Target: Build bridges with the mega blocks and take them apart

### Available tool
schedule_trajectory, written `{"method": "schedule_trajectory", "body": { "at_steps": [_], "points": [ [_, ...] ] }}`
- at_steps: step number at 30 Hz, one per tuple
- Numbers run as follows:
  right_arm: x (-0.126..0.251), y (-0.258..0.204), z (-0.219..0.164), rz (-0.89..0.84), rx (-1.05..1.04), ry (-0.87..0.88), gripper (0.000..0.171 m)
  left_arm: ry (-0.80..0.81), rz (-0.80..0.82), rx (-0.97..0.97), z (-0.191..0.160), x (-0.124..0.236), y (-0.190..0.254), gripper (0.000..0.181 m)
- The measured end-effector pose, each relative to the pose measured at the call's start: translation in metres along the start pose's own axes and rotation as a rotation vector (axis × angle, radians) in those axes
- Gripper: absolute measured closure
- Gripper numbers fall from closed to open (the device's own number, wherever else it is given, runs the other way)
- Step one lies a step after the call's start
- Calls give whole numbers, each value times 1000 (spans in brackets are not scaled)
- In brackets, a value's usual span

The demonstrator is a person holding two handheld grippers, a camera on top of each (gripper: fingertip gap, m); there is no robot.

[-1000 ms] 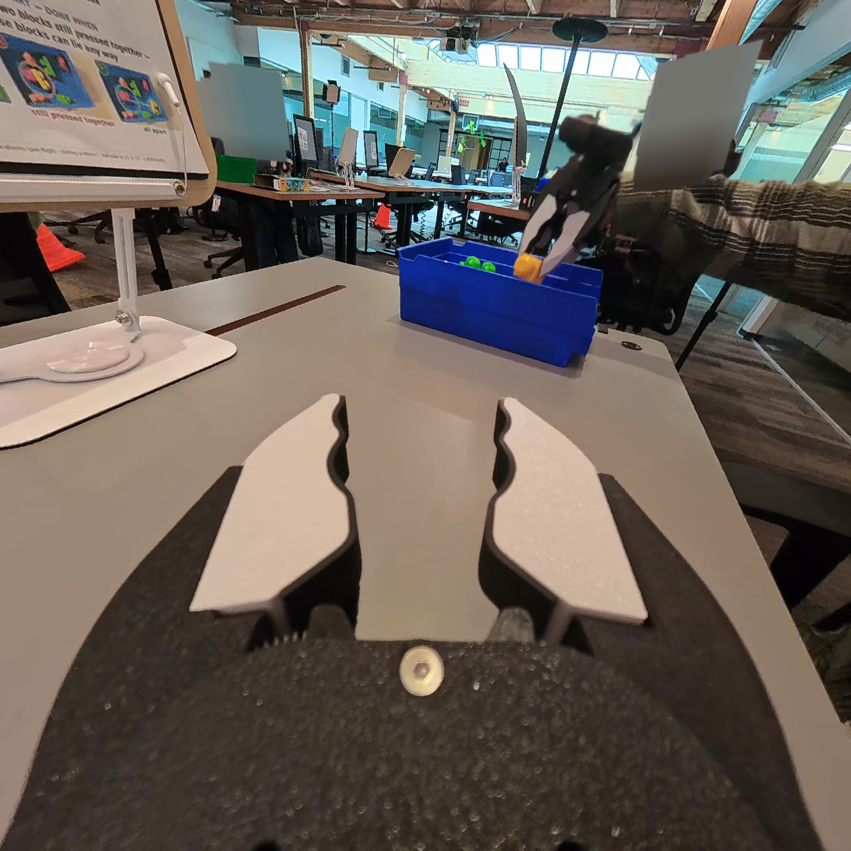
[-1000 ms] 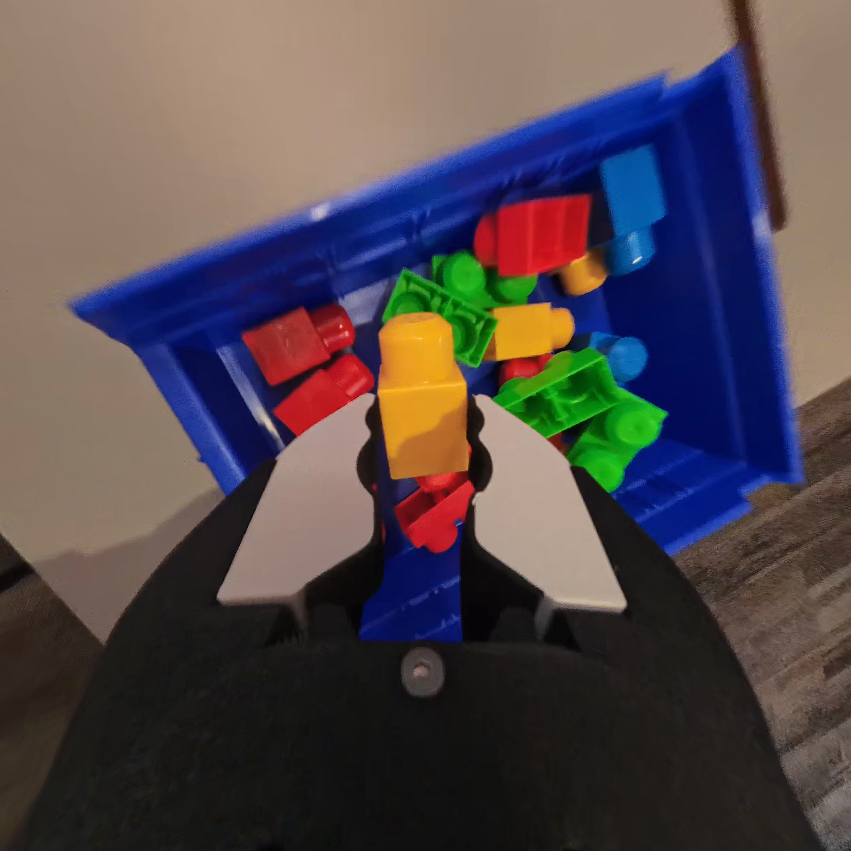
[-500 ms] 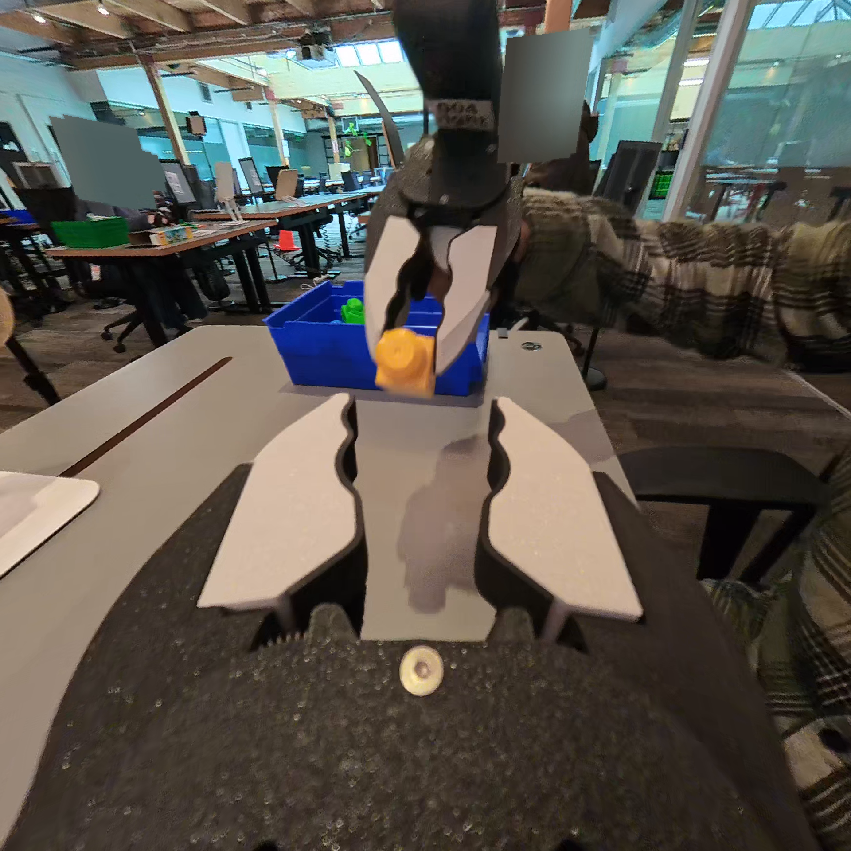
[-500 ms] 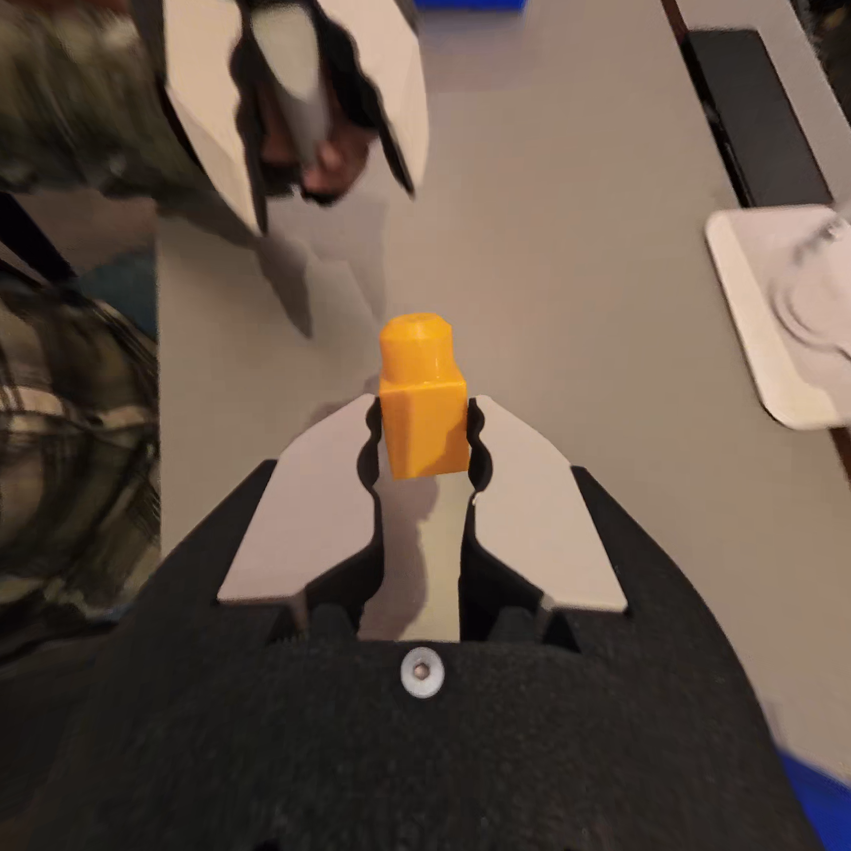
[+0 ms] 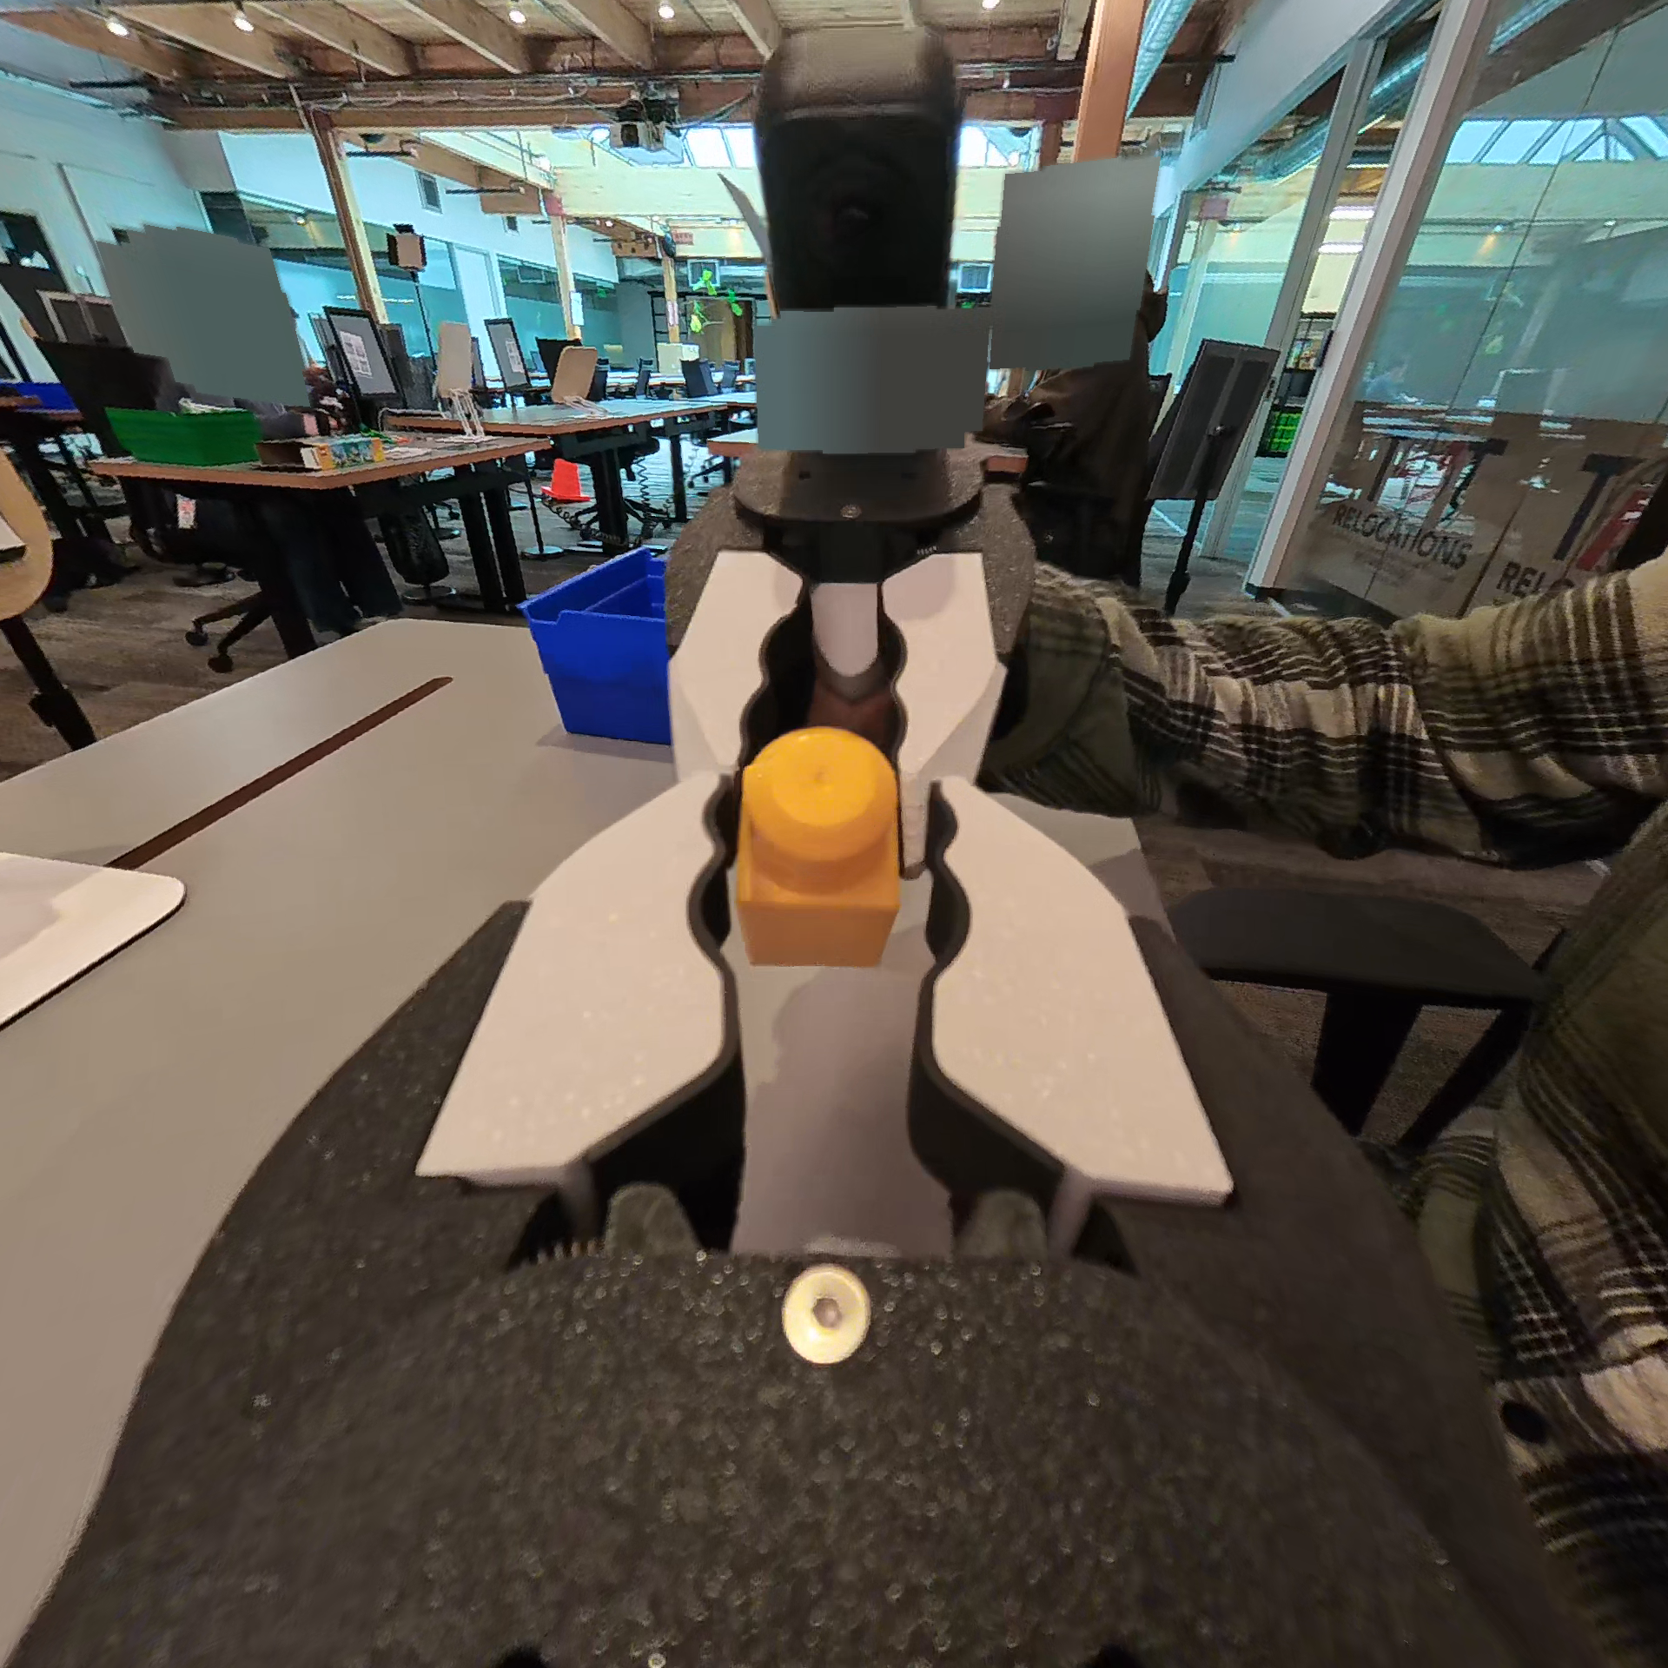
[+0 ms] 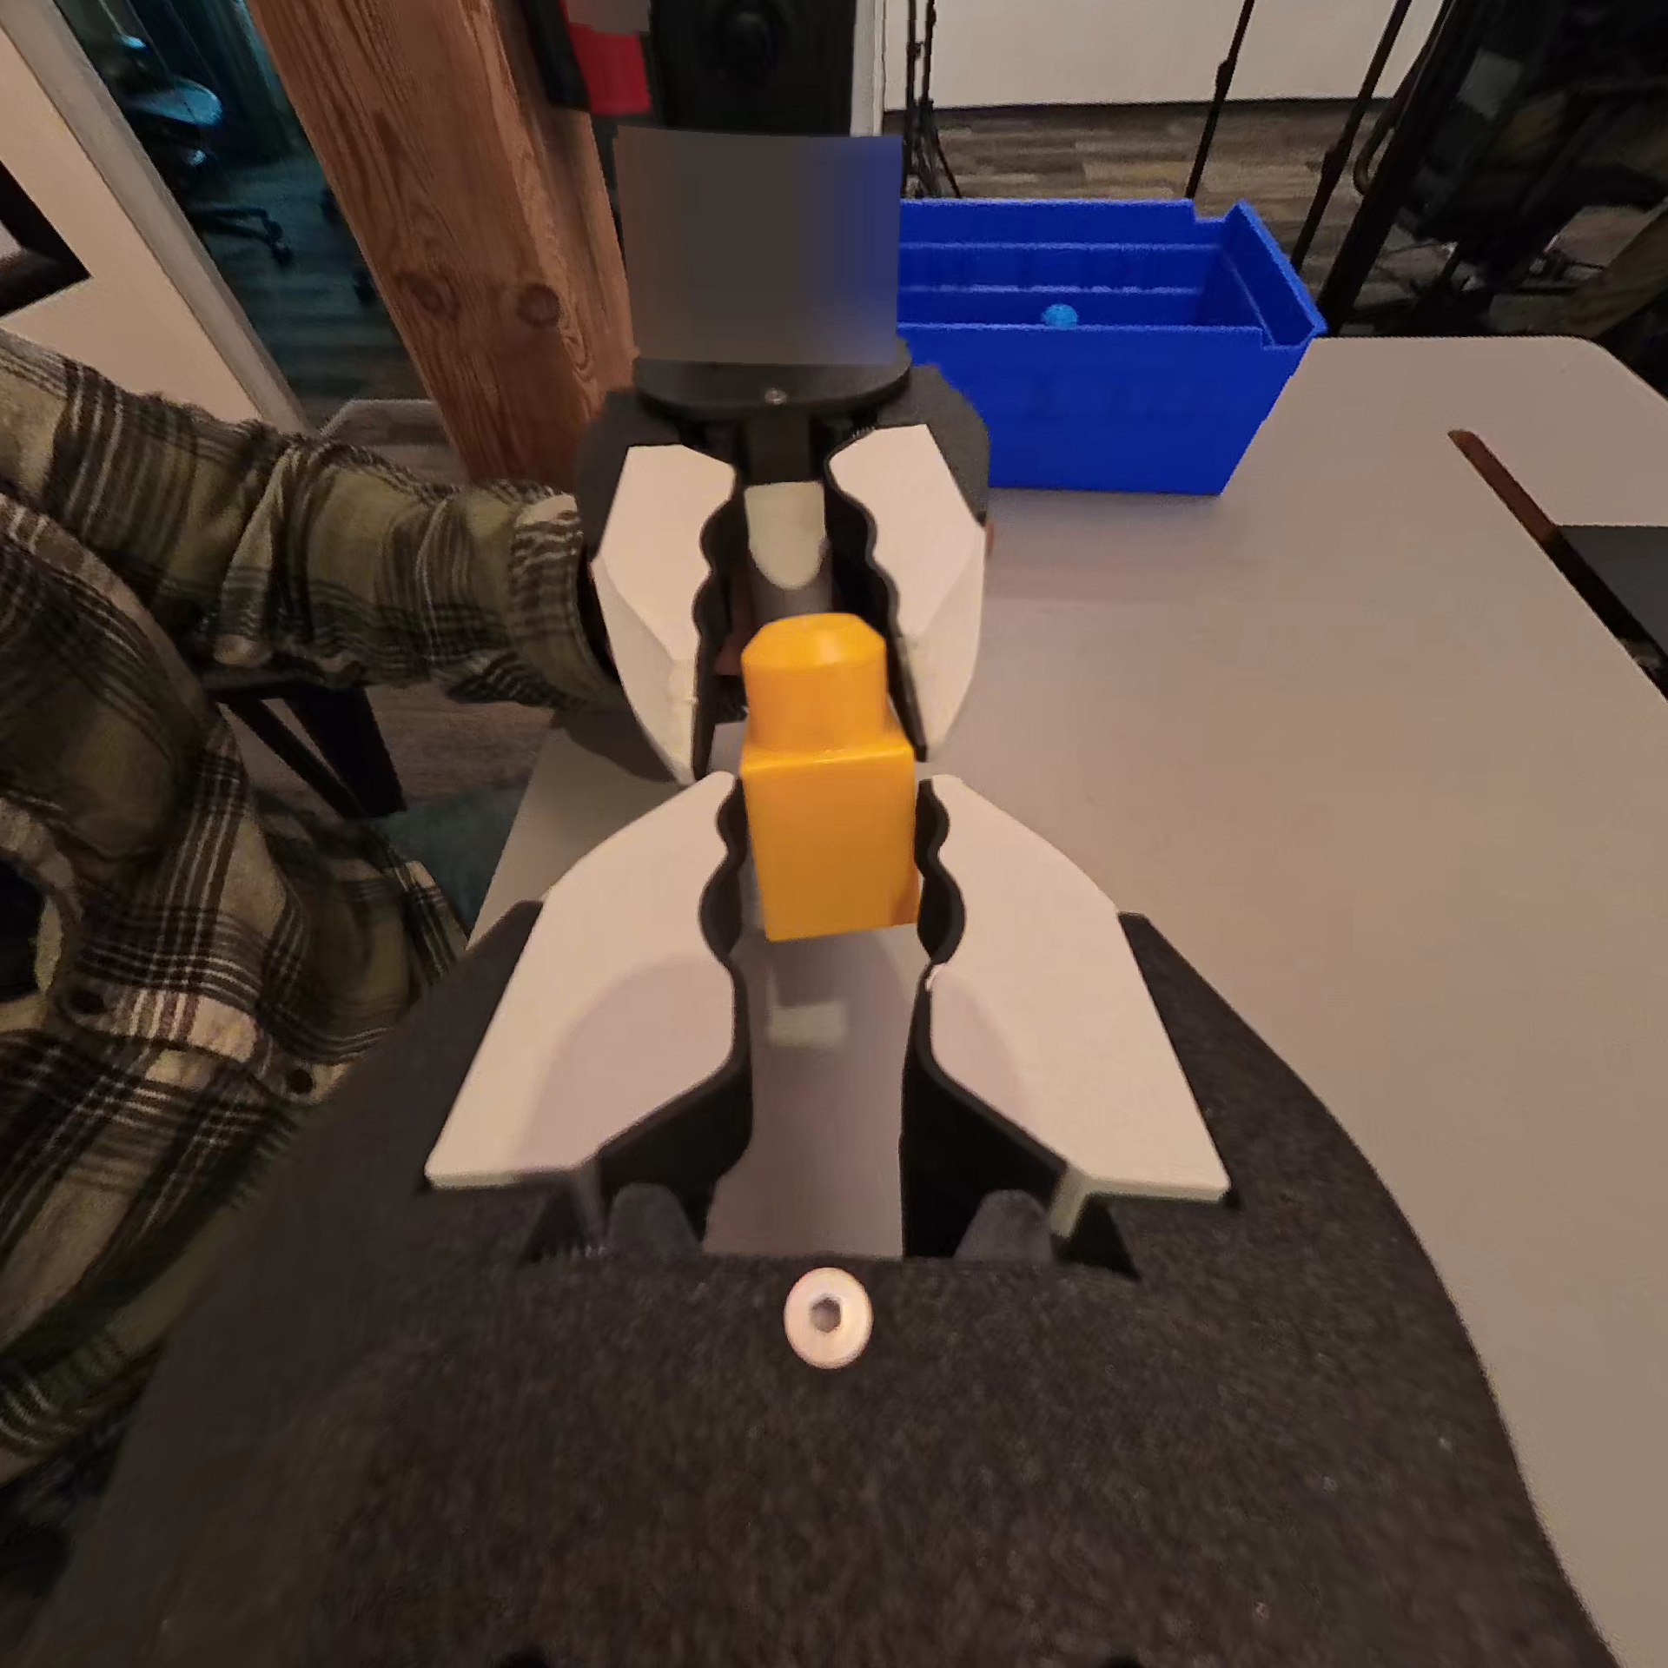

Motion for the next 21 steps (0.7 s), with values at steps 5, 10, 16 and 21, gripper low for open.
{"method": "schedule_trajectory", "body": {
  "at_steps": [5, 10, 16, 21],
  "points": [
    [-6, -2, -2, 35, -41, 88, 136, 19, 14, -4, 2, 7, 0, 150],
    [-8, 1, -3, 26, -62, 155, 128, -8, 60, -66, 10, 10, 3, 151],
    [15, -2, -22, -89, -108, 120, 92, -42, 336, -152, 74, 94, -26, 151],
    [47, -12, -40, -194, -114, 53, 86, -247, 896, -257, 139, 279, -90, 150]
  ]
}}
Point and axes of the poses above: each gripper's, where its closed fingertips meet, x back along the fingers, z out of its top, y = z × x across the jaws, the point moved 5 cm from there along x, back along the fingers, and after that the axes turned 15 degrees about y, right-handed, at the moved point
